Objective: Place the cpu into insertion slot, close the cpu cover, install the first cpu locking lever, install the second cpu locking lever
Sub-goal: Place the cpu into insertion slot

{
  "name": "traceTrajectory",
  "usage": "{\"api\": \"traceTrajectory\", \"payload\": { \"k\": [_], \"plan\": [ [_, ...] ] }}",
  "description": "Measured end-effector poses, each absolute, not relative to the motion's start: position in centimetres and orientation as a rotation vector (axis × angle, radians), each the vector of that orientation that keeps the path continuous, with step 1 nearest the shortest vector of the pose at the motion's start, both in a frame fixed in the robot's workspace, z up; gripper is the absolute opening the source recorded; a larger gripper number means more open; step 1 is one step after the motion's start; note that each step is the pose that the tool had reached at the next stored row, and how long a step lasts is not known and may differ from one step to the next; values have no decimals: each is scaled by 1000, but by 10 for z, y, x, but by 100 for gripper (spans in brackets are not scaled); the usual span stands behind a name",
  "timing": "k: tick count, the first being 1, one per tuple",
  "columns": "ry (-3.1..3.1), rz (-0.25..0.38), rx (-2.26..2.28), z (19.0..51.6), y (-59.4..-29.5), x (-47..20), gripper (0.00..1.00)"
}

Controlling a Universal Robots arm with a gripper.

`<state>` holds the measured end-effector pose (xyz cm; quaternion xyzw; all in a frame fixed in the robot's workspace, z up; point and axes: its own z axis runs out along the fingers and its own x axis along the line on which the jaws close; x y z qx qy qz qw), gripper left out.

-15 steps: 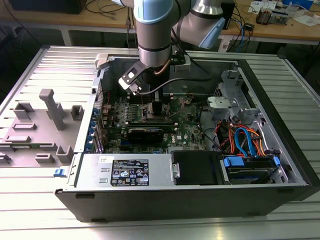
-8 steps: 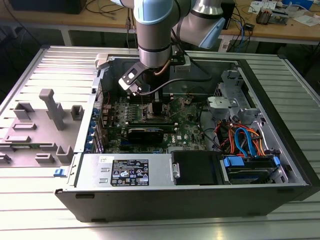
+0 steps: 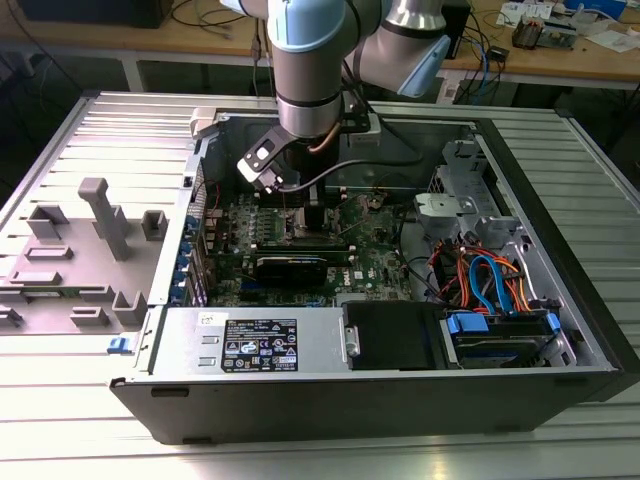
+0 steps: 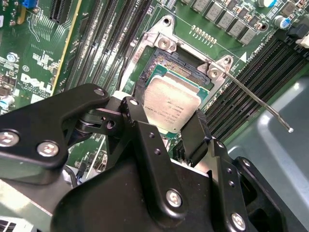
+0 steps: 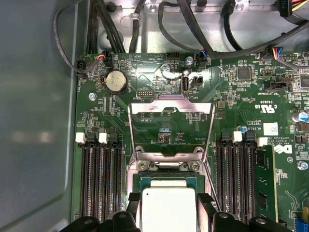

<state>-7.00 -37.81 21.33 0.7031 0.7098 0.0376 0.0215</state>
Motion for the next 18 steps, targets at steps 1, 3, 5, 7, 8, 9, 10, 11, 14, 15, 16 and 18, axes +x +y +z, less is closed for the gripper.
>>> {"api": "traceTrajectory", "payload": {
  "k": [1, 3, 5, 7, 8, 9, 10, 11, 14, 15, 16, 18],
  "plan": [
    [2200, 116, 2179, 212, -378, -70, 54],
    [2203, 110, 2182, 211, -378, -70, 54],
    [2206, 105, 2185, 209, -378, -70, 54],
    [2207, 101, 2187, 208, -378, -70, 54],
    [2208, 100, 2188, 207, -378, -70, 54],
    [2208, 99, 2188, 207, -378, -70, 54],
    [2208, 99, 2189, 206, -378, -70, 54],
    [2208, 98, 2189, 206, -378, -70, 54],
    [2204, 98, 2193, 204, -378, -69, 54],
    [2205, 98, 2193, 204, -378, -69, 54],
    [2205, 97, 2193, 203, -378, -69, 54],
    [2205, 96, 2194, 202, -378, -69, 54]
  ]
}}
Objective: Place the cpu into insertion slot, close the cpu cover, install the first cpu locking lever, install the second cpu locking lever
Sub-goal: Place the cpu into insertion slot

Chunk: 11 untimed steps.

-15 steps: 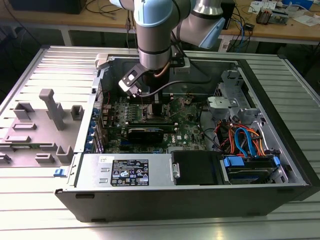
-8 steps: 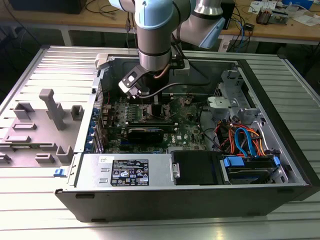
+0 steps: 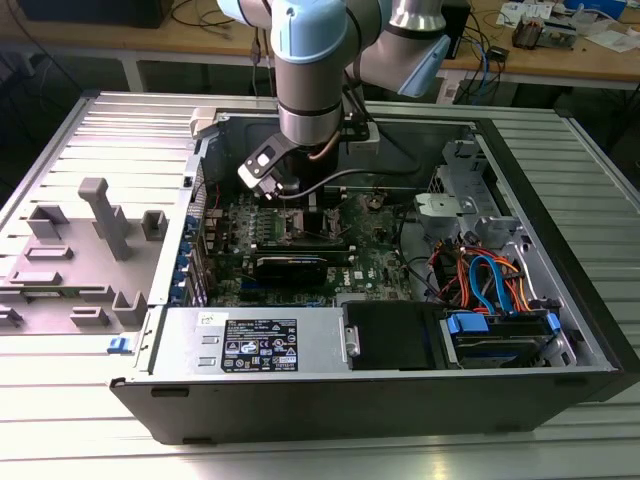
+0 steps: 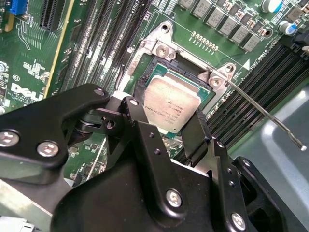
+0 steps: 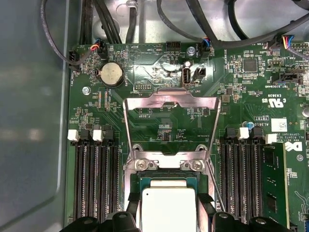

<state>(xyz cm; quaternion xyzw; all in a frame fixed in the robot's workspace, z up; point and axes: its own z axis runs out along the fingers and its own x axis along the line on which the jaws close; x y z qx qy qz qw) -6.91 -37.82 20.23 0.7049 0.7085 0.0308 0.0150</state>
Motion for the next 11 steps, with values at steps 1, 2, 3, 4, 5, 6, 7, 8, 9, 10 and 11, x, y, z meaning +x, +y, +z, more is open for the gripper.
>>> {"api": "traceTrajectory", "payload": {
  "k": [1, 2, 3, 4, 5, 6, 7, 8, 9, 10, 11],
  "plan": [
    [2205, 96, 2193, 201, -378, -69, 54],
    [2205, 96, 2194, 200, -378, -69, 54],
    [2205, 96, 2193, 200, -378, -69, 54],
    [2205, 96, 2193, 199, -378, -69, 54],
    [2205, 96, 2194, 199, -378, -69, 54],
    [2205, 96, 2193, 199, -378, -69, 54],
    [2205, 96, 2193, 199, -378, -69, 54],
    [2205, 96, 2194, 199, -378, -69, 54],
    [2205, 96, 2193, 199, -378, -69, 54],
    [2205, 97, 2194, 199, -378, -69, 54],
    [2205, 96, 2194, 199, -378, -69, 54]
  ]
}}
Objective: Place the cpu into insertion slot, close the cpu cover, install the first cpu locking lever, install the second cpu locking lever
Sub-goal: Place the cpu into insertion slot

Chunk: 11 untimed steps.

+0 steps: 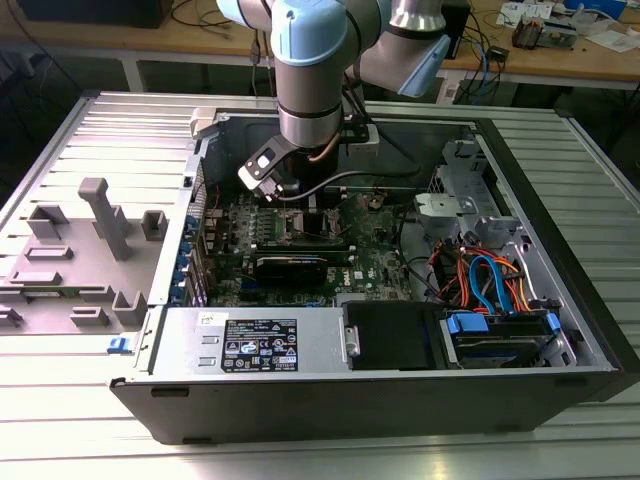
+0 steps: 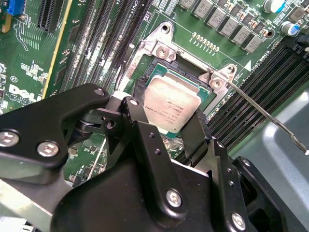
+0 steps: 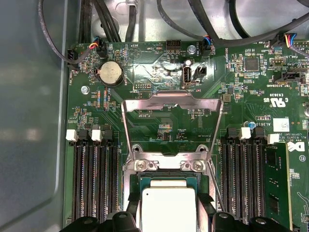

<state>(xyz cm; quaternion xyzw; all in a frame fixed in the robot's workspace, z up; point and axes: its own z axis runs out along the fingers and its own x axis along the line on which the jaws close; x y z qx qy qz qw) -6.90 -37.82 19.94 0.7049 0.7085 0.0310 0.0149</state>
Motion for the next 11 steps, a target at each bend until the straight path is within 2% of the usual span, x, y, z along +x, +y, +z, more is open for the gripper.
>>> {"api": "traceTrajectory", "payload": {
  "k": [11],
  "plan": [
    [2201, 96, 2198, 201, -378, -69, 54]
  ]
}}
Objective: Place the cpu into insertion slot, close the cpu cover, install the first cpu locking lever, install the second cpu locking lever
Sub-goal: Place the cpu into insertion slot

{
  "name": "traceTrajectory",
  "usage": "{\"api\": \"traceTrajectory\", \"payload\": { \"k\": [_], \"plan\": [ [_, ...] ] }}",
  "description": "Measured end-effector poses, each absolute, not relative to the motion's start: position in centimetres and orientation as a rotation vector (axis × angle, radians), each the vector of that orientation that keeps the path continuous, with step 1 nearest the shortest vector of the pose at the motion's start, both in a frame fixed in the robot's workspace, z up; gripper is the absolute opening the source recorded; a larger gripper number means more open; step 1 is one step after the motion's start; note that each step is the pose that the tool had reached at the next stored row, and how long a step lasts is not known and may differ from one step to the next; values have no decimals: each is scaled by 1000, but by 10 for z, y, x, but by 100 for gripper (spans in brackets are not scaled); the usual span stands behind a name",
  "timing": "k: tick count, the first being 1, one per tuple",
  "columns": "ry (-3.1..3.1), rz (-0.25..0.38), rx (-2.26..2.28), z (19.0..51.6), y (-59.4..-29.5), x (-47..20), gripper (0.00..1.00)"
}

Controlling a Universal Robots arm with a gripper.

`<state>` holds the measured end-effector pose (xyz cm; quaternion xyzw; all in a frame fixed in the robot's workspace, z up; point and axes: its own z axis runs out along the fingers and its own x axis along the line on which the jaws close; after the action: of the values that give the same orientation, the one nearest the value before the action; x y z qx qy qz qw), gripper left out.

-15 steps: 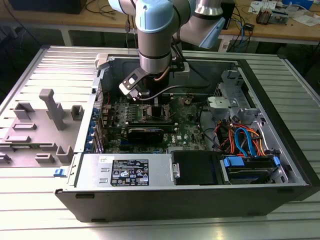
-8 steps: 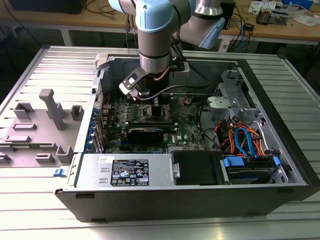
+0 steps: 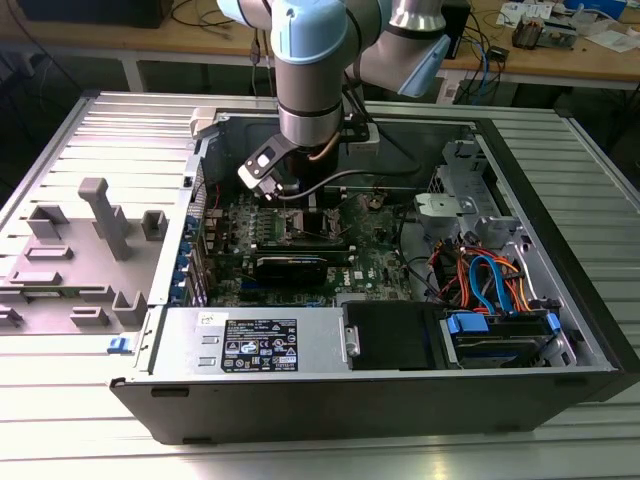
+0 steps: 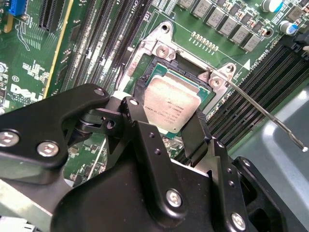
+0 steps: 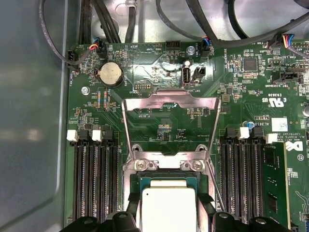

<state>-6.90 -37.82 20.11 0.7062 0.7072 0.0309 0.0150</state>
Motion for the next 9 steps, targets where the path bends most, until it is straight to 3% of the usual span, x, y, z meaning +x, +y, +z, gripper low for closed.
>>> {"api": "traceTrajectory", "payload": {
  "k": [9],
  "plan": [
    [2191, 96, 2207, 200, -378, -69, 54]
  ]
}}
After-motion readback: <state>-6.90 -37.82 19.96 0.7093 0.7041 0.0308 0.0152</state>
